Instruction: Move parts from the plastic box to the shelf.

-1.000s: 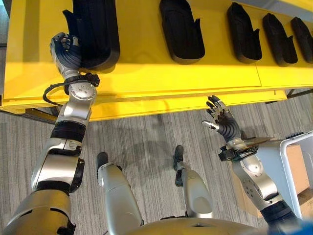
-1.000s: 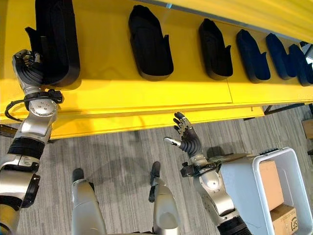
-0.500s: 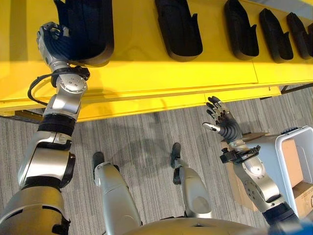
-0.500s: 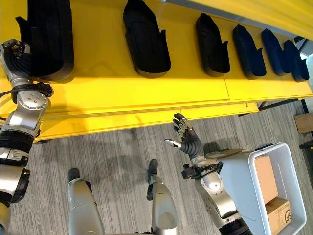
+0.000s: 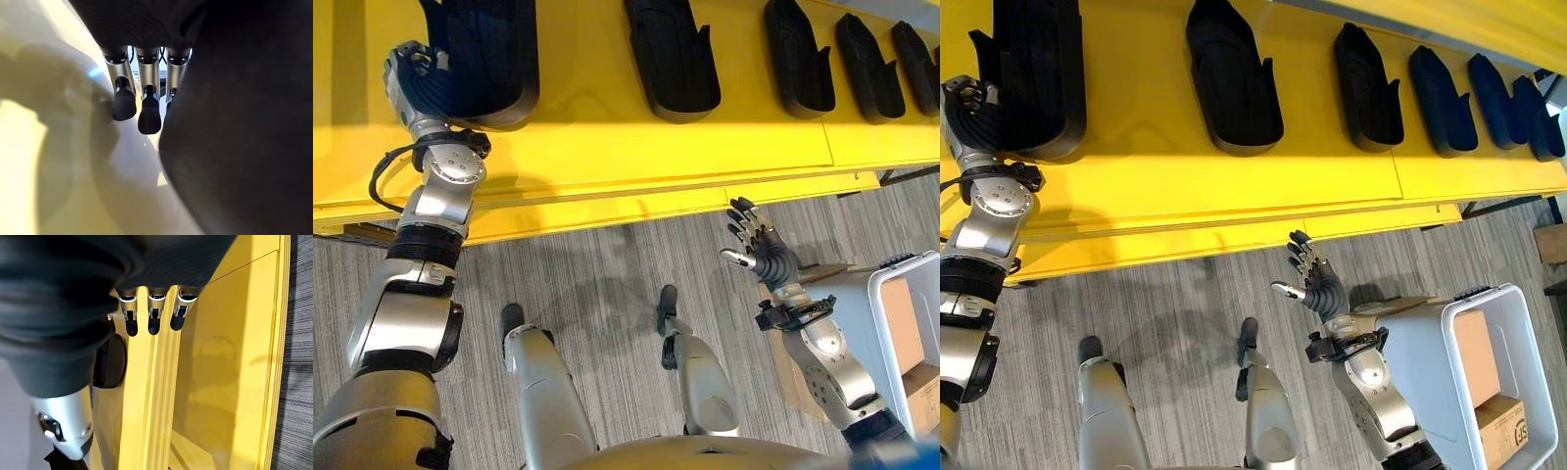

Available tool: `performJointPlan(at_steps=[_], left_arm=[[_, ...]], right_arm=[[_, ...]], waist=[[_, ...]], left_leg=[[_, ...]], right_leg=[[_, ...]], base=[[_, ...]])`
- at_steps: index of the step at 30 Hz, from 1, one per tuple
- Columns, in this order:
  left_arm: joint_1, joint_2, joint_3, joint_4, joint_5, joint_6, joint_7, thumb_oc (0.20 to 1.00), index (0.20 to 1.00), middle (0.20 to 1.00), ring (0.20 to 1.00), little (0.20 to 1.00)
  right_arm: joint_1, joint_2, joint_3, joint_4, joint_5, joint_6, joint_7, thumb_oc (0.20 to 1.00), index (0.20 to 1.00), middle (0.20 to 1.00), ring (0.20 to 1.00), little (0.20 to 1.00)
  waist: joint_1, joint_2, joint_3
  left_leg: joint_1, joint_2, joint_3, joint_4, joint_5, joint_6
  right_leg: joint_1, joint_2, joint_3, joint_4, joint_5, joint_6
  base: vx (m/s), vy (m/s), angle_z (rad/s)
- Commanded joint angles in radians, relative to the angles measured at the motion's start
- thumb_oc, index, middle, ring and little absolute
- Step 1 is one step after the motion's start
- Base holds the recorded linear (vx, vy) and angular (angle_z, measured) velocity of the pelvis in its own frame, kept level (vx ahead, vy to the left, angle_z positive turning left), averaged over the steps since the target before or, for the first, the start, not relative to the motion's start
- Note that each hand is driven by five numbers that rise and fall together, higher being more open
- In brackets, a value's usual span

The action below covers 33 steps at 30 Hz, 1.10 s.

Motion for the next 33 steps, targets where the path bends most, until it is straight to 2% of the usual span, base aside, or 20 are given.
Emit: performJointPlan(at_steps=[1, 2, 3, 4, 5, 23, 24, 25, 26, 33], left_arm=[[-0.014, 0.033, 0.033, 0.017, -0.014, -0.031, 0.008, 0.2, 0.2, 0.2, 0.2, 0.2], [-0.014, 0.033, 0.034, 0.015, -0.014, -0.031, 0.008, 0.2, 0.2, 0.2, 0.2, 0.2], [-0.006, 0.036, 0.041, 0.014, -0.016, -0.032, 0.007, 0.2, 0.2, 0.2, 0.2, 0.2], [-0.007, 0.036, 0.041, 0.013, -0.016, -0.033, 0.007, 0.2, 0.2, 0.2, 0.2, 0.2], [-0.003, 0.04, 0.043, 0.012, -0.016, -0.033, 0.009, 0.2, 0.2, 0.2, 0.2, 0.2], [0.045, 0.05, 0.088, -0.009, -0.037, -0.038, 0.01, 0.2, 0.2, 0.2, 0.2, 0.2], [0.045, 0.05, 0.087, -0.006, -0.036, -0.033, 0.008, 0.627, 0.627, 0.627, 0.627, 0.627], [0.043, 0.049, 0.086, -0.006, -0.038, -0.033, 0.006, 0.871, 0.871, 0.871, 0.871, 0.871], [0.041, 0.048, 0.086, -0.005, -0.04, -0.032, 0.004, 1.0, 1.0, 1.0, 1.0, 1.0], [0.043, 0.05, 0.091, -0.011, -0.033, -0.03, 0.006, 1.0, 1.0, 1.0, 1.0, 1.0]], right_arm=[[-0.025, -0.062, -0.069, -0.073, 0.033, -0.067, 0.002, 1.0, 1.0, 1.0, 1.0, 1.0], [-0.025, -0.062, -0.07, -0.074, 0.033, -0.067, 0.002, 1.0, 1.0, 1.0, 1.0, 1.0], [-0.022, -0.062, -0.07, -0.073, 0.037, -0.067, 0.005, 1.0, 1.0, 1.0, 1.0, 1.0], [-0.023, -0.062, -0.072, -0.074, 0.037, -0.067, 0.005, 1.0, 1.0, 1.0, 1.0, 1.0], [-0.02, -0.063, -0.073, -0.073, 0.039, -0.067, 0.006, 1.0, 1.0, 1.0, 1.0, 1.0], [-0.019, -0.064, -0.081, -0.075, 0.046, -0.061, 0.018, 1.0, 1.0, 1.0, 1.0, 1.0], [-0.017, -0.067, -0.081, -0.075, 0.046, -0.058, 0.02, 1.0, 1.0, 1.0, 1.0, 1.0], [-0.017, -0.068, -0.081, -0.075, 0.047, -0.057, 0.02, 1.0, 1.0, 1.0, 1.0, 1.0], [-0.018, -0.068, -0.083, -0.076, 0.047, -0.056, 0.02, 1.0, 1.0, 1.0, 1.0, 1.0], [-0.016, -0.072, -0.088, -0.078, 0.051, -0.056, 0.024, 1.0, 1.0, 1.0, 1.0, 1.0]], waist=[[0.002, 0.036, -0.017], [0.002, 0.034, -0.013], [0.002, 0.038, -0.022], [0.001, 0.034, -0.019], [0.002, 0.038, -0.026], [0.009, 0.042, -0.054], [0.009, 0.041, -0.056], [0.009, 0.04, -0.056], [0.009, 0.04, -0.057], [0.009, 0.043, -0.06]], left_leg=[[0.055, -0.043, 0.09, -0.151, 0.063, 0.093], [0.042, -0.049, 0.094, -0.153, 0.091, 0.099], [0.05, -0.04, 0.089, -0.149, 0.06, 0.092], [0.037, -0.047, 0.091, -0.153, 0.091, 0.099], [0.046, -0.04, 0.087, -0.149, 0.059, 0.093], [0.012, -0.038, 0.076, -0.14, 0.055, 0.094], [0.008, -0.038, 0.075, -0.138, 0.055, 0.095], [0.008, -0.038, 0.075, -0.139, 0.054, 0.095], [0.008, -0.038, 0.075, -0.139, 0.054, 0.096], [0.002, -0.038, 0.075, -0.137, 0.053, 0.095]], right_leg=[[-0.015, 0.003, -0.026, 0.2, -0.165, -0.005], [-0.025, -0.003, -0.031, 0.195, -0.143, -0.012], [-0.018, 0.004, -0.026, 0.201, -0.166, -0.005], [-0.028, -0.002, -0.031, 0.194, -0.143, -0.012], [-0.02, 0.004, -0.028, 0.201, -0.167, -0.005], [-0.033, 0.012, -0.04, 0.2, -0.164, -0.006], [-0.035, 0.013, -0.041, 0.199, -0.163, -0.005], [-0.034, 0.014, -0.04, 0.198, -0.163, -0.005], [-0.033, 0.014, -0.041, 0.196, -0.163, -0.005], [-0.033, 0.013, -0.041, 0.194, -0.163, -0.006]], base=[[0.0, 0.0, 0.0], [0.1, -0.032, 0.05], [-0.08, 0.005, 0.01], [0.1, -0.029, -0.02], [0.0, 0.0, 0.0], [0.01, -0.003, 0.0], [0.0, 0.0, 0.0], [0.0, -0.007, -0.04], [0.0, -0.003, -0.03], [0.0, 0.0, 0.0]])
